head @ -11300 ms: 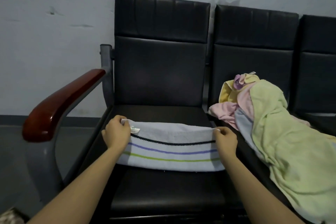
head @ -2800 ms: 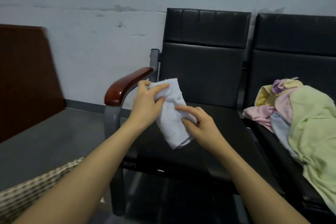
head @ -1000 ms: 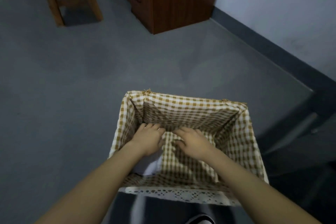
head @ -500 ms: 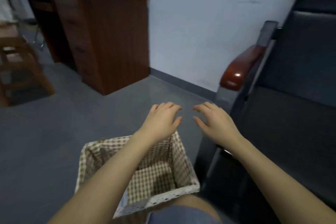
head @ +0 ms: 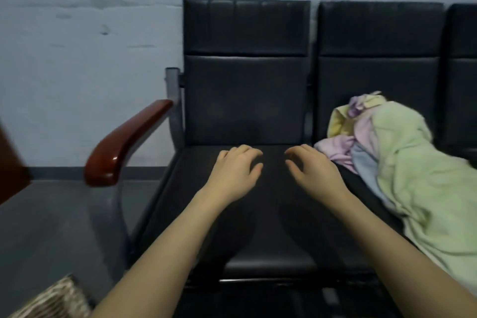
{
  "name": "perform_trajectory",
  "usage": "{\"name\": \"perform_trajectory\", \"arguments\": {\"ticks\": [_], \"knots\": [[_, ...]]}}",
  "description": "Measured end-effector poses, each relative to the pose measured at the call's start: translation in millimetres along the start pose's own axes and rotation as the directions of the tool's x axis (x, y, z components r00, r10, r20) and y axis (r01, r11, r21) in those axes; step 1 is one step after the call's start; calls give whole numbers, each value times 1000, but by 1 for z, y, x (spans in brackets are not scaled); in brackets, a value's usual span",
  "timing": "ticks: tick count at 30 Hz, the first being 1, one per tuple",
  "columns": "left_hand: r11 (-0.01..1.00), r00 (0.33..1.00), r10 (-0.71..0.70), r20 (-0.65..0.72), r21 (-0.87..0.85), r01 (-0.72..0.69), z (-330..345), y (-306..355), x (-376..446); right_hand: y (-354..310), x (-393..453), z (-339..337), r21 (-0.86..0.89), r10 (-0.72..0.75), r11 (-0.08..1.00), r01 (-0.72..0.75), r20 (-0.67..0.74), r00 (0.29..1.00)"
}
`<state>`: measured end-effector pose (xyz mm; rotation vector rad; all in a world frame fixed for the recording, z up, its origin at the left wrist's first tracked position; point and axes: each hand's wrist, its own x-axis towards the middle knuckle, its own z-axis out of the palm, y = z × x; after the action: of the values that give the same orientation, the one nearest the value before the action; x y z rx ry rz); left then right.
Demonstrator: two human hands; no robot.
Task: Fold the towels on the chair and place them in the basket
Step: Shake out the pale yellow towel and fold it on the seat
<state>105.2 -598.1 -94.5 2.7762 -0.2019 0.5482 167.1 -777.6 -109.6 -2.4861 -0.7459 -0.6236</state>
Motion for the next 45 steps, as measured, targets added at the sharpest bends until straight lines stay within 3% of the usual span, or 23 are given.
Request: {"name": "perform_trajectory", "arguments": {"ticks": [7, 11, 18, 21, 25, 28, 31, 35, 38, 41, 45], "knots": [[979, 979, 175, 101, -119, -163, 91, 99, 116, 155, -2, -31, -51, 302, 950, -307, -94, 949], [965, 971, 214, 109, -179, -193, 146, 145, 169, 230, -6, -35, -169, 409, 889, -427, -130, 903], [957, 953, 241, 182, -211, -201, 223, 203, 221, 310, -11, -33, -399, 499, 745, -534, -199, 844], [957, 942, 246, 227, -213, -199, 244, 214, 230, 324, -12, -31, -406, 516, 724, -557, -217, 829], [908, 950, 275, 150, -366, -205, 261, 214, 232, 328, -16, -31, -307, 364, 817, -487, -379, 851], [773, 985, 171, 38, -624, -111, 262, 214, 232, 325, -19, -35, -287, 176, 888, -360, -513, 841], [703, 997, 53, -51, -708, -74, 251, 216, 231, 316, -18, -46, -261, 73, 926, -272, -584, 808], [648, 984, 158, -86, -743, -169, 230, 216, 223, 292, -17, -57, -248, -55, 959, -136, -636, 769], [635, 963, 241, -122, -730, -251, 217, 213, 214, 276, -19, -63, -198, -67, 977, -80, -640, 765], [555, 971, 225, -76, -809, -192, 201, 210, 200, 259, -27, -67, -79, 2, 995, -67, -634, 773], [567, 978, 205, 23, -818, -100, 186, 202, 175, 244, -40, -66, 29, 80, 997, -76, -558, 826]]}}
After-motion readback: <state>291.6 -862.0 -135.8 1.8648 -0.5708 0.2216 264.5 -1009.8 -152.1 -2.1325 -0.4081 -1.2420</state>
